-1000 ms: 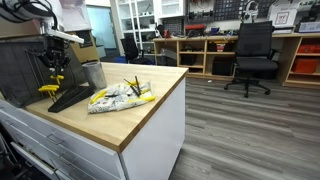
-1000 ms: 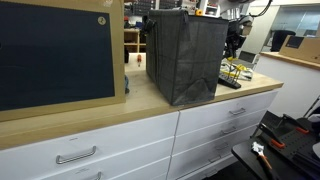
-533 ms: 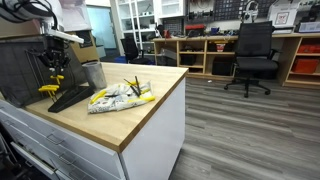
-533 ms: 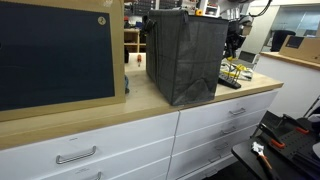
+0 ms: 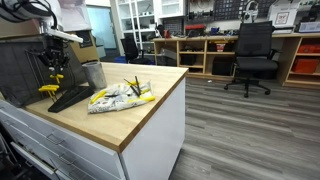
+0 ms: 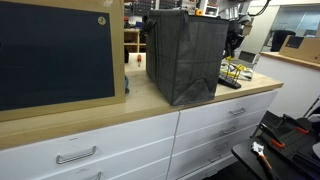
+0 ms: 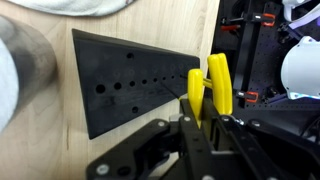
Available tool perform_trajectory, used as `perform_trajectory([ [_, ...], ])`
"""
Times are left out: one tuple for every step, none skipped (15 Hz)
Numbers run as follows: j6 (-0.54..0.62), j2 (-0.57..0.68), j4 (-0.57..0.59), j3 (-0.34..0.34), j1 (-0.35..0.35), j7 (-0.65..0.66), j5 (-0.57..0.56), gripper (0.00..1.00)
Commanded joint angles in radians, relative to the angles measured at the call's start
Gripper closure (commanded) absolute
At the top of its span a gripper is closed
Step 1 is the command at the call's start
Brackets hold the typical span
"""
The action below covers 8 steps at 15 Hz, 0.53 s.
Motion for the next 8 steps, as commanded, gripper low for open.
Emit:
perform_trajectory([
  [-0.016, 0.011, 0.029, 0.006, 0.004, 0.032, -0.028, 0.96],
  [-0.018, 0.011, 0.03, 0.006, 0.003, 0.032, -0.03, 0.96],
  [-0.02, 0.01, 0.031, 0.006, 0.003, 0.031, -0.032, 0.96],
  [-0.021, 0.01, 0.03, 0.006, 0.003, 0.03, -0.034, 0.96],
  [-0.023, 0.009, 0.028, 0.005, 0.002, 0.027, -0.035, 0.96],
  [-0.024, 0.009, 0.026, 0.004, 0.0, 0.025, -0.035, 0.96],
  [-0.024, 0.008, 0.023, 0.002, -0.002, 0.024, -0.038, 0.96],
  [-0.023, 0.008, 0.023, 0.002, -0.003, 0.023, -0.044, 0.96],
])
